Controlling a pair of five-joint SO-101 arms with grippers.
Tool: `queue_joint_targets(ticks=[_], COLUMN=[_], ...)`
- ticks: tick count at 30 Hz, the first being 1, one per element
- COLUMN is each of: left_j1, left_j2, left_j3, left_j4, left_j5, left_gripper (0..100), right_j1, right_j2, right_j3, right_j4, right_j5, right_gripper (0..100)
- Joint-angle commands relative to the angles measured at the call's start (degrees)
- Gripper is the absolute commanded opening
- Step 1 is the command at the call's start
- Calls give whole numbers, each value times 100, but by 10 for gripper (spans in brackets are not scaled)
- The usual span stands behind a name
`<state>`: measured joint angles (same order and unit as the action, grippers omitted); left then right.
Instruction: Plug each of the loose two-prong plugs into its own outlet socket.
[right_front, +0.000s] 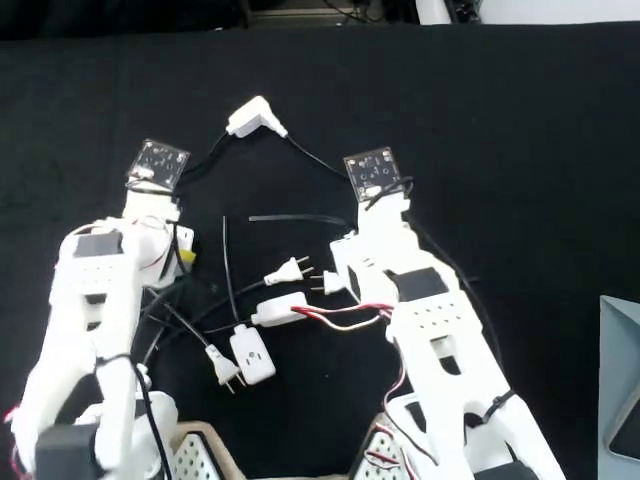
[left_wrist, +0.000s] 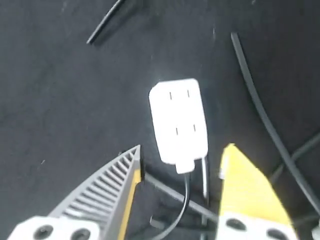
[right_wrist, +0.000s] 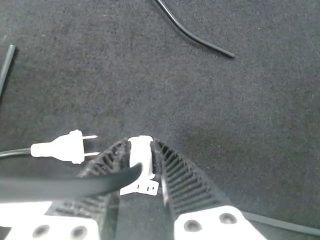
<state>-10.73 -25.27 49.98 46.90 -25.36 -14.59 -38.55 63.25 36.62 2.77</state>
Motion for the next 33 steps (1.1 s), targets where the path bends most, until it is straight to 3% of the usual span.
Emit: queue_joint_targets(ticks=[1,9,11,17,27,33], left_j1=[4,-303,-251,-48,769,1341], left_j2=[677,2119,2224,1925,826,677], left_j3=[-215,-901,-971,-945,-910,-295], left_j4=[-563,-642,-633,-589,765,624], left_j5=[70,26,26,26,26,18], left_gripper=[229,221,173,123,123,126], right_j1=[35,35,35,35,35,35], right_j2=[-4,-4,-4,-4,-4,-4], right_j3=[-242,-242,-233,-233,-233,-233], right_j4=[-114,-114,-114,-114,-114,-105], right_j5=[44,114,202,193,193,193], right_gripper=[12,12,13,13,13,13])
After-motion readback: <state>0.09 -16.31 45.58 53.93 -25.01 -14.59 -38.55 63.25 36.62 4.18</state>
